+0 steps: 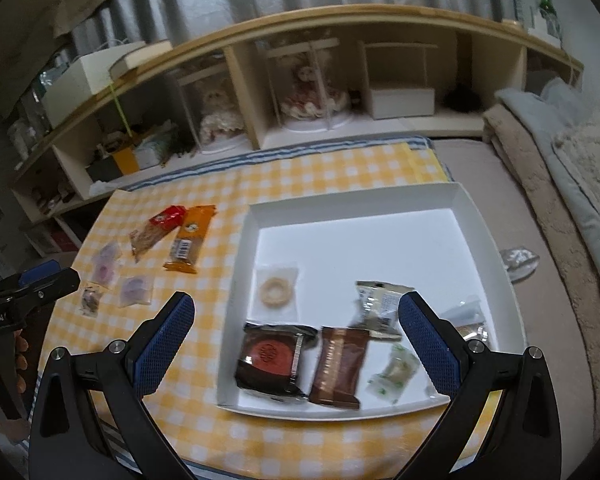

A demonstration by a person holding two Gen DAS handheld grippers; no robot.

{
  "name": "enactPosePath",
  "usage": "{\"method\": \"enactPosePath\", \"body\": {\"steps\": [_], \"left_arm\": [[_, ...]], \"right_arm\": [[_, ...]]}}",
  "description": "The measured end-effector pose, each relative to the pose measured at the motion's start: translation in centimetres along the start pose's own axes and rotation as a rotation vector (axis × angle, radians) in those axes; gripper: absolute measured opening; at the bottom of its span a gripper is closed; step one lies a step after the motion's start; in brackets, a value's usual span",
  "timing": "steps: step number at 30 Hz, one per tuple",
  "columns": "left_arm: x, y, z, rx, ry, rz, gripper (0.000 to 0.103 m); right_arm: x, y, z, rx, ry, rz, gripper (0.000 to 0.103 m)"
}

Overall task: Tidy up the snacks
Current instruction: 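Withdraw both tools from the tray back toward the snack pile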

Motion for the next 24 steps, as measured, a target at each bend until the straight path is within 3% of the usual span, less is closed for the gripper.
{"method": "enactPosePath", "body": {"steps": [20,24], "left_arm": [[0.3,12.2,0.2,0.114,0.005,-0.029,0.103],[-0.5,14.7,0.2,0.138,0.011,-0.064,0.103]], "right_arm": [[-5.4,7.1,1.0,0.085,0.001,-0.086,0.103],[-7.4,9.0,0.9,0.111,0.017,-0.129,0.103]]}}
Point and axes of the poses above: each gripper's, at about its wrist camera, not at the fingertips, and x roughly against the way its jaws point, y to its left, z to its underside, the point moved 7 cm from there along -x, roughly the way its jaws point, and after that the axes turned 15 degrees about -z, right-handed, at the moved point
